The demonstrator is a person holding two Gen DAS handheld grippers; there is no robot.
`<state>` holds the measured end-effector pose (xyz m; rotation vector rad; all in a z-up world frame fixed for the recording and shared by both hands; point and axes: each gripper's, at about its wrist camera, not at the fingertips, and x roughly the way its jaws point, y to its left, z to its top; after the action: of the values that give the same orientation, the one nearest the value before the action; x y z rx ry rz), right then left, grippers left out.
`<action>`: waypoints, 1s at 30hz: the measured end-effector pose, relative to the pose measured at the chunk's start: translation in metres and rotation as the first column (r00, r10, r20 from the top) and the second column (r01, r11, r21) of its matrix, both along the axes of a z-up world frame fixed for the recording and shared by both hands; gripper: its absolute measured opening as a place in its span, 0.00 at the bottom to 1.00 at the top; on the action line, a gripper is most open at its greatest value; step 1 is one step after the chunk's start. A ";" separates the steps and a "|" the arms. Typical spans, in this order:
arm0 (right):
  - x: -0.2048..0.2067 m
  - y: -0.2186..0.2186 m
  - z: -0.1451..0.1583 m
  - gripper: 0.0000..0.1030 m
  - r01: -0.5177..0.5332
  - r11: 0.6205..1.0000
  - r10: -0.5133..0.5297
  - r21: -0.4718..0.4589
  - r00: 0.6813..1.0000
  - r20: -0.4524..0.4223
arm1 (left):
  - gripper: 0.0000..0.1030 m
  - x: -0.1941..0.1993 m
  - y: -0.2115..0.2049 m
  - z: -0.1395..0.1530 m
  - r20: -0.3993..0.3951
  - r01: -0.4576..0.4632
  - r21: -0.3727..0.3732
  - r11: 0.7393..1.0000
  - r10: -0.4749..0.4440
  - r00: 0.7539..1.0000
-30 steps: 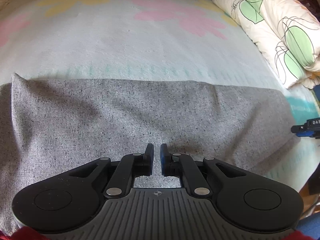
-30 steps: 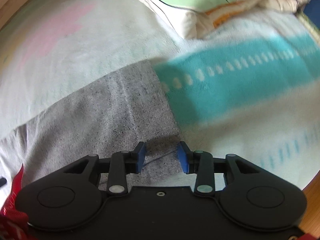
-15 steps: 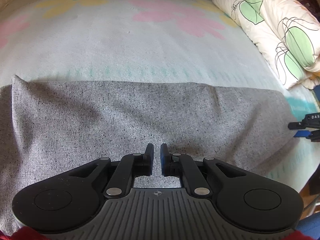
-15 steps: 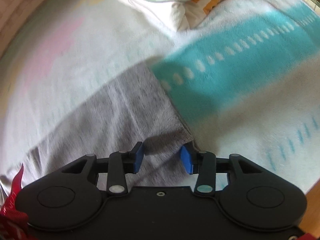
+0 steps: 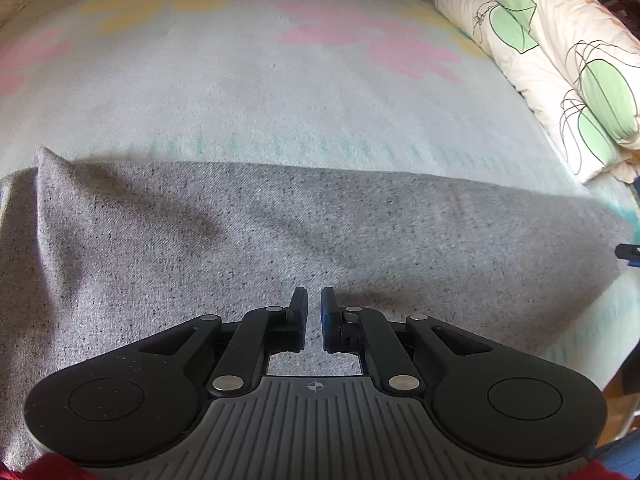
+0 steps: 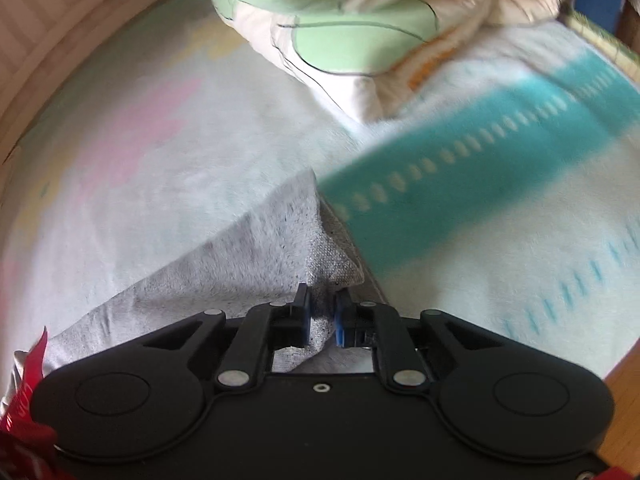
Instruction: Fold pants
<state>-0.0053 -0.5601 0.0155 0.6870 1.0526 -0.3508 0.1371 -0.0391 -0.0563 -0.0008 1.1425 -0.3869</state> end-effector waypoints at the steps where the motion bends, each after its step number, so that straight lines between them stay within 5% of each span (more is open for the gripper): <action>1: -0.001 -0.001 -0.002 0.18 0.000 1.000 0.000 0.005 1.000 -0.009 | 0.07 0.000 0.000 -0.001 -0.001 0.001 0.003 1.000 -0.001 1.000; 9: 0.017 0.014 -0.031 0.30 -0.176 0.983 0.161 -0.052 0.963 -0.216 | 0.07 -0.006 -0.016 -0.011 -0.025 0.076 0.043 0.996 -0.075 0.997; 14: 0.018 0.020 -0.016 0.46 -0.186 0.967 0.144 -0.171 0.962 -0.233 | 0.07 -0.013 -0.023 -0.013 0.007 0.125 0.087 0.988 -0.126 0.992; 17: 0.023 0.029 -0.003 0.46 -0.220 0.909 0.136 -0.354 0.960 -0.246 | 0.07 -0.014 -0.024 -0.012 -0.006 0.135 0.082 0.987 -0.135 0.991; 19: 0.024 0.034 0.009 0.48 -0.216 0.876 0.148 -0.432 0.971 -0.186 | 0.07 -0.016 -0.024 -0.011 -0.020 0.157 0.074 0.985 -0.156 0.988; 21: 0.026 0.042 0.016 0.48 -0.239 0.878 0.211 -0.416 0.971 -0.111 | 0.07 -0.020 -0.023 -0.011 -0.029 0.185 0.071 0.980 -0.183 0.983; 26: 0.044 0.087 0.010 0.46 -0.421 0.863 0.440 -0.280 0.898 0.006 | 0.07 -0.030 -0.025 -0.010 -0.069 0.249 0.027 0.968 -0.247 0.967; 30: 0.063 0.137 0.001 0.37 -0.562 0.779 0.592 -0.279 0.805 0.034 | 0.07 -0.037 -0.023 -0.011 -0.089 0.285 0.000 0.959 -0.284 0.955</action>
<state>0.0573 -0.4229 0.0167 0.1224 1.0263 0.0964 0.0998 -0.0619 -0.0672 0.1611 1.2364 -0.6408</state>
